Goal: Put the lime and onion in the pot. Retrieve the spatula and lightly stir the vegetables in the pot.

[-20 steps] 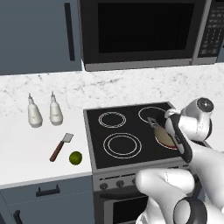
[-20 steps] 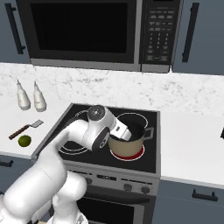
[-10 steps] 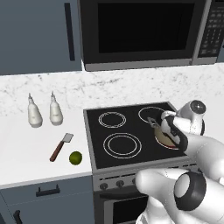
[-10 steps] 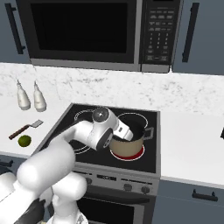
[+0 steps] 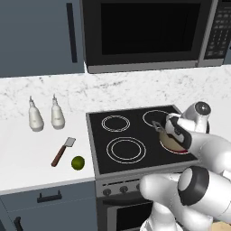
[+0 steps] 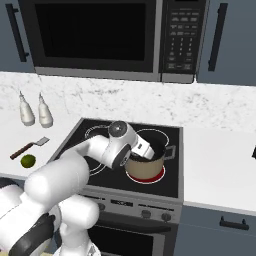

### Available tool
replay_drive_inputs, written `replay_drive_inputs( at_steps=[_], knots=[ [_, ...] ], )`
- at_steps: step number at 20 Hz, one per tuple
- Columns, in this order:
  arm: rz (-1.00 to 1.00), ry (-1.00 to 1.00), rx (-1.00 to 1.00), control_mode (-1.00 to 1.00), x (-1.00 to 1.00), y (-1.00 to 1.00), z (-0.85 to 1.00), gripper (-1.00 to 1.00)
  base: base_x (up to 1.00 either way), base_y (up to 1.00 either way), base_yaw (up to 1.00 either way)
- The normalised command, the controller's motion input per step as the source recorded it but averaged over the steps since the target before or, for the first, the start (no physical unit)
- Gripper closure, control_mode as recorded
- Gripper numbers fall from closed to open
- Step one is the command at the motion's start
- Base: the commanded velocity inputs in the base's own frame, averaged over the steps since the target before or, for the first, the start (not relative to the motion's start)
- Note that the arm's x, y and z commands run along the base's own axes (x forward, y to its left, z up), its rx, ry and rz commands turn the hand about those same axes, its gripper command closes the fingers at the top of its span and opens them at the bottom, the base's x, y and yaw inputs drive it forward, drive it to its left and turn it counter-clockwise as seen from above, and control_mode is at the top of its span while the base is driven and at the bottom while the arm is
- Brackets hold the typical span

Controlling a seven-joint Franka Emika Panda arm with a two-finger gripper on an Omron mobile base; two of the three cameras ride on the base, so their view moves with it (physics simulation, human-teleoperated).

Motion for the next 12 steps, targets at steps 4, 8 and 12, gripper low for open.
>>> replay_drive_inputs(
  at_steps=[4, 8, 12],
  knots=[
    [0.01, 0.0, 0.0, -1.0, 0.0, -0.19, 0.0, -1.0, 0.0, 0.0, 0.0],
    [0.02, -0.09, 0.0, -1.0, -0.4, -0.02, 0.11, -1.0, 0.0, 0.0, 0.0],
    [0.02, -0.2, 0.0, -1.0, -1.0, 0.33, 0.62, -1.0, 0.0, 0.0, 0.0]
  ],
)
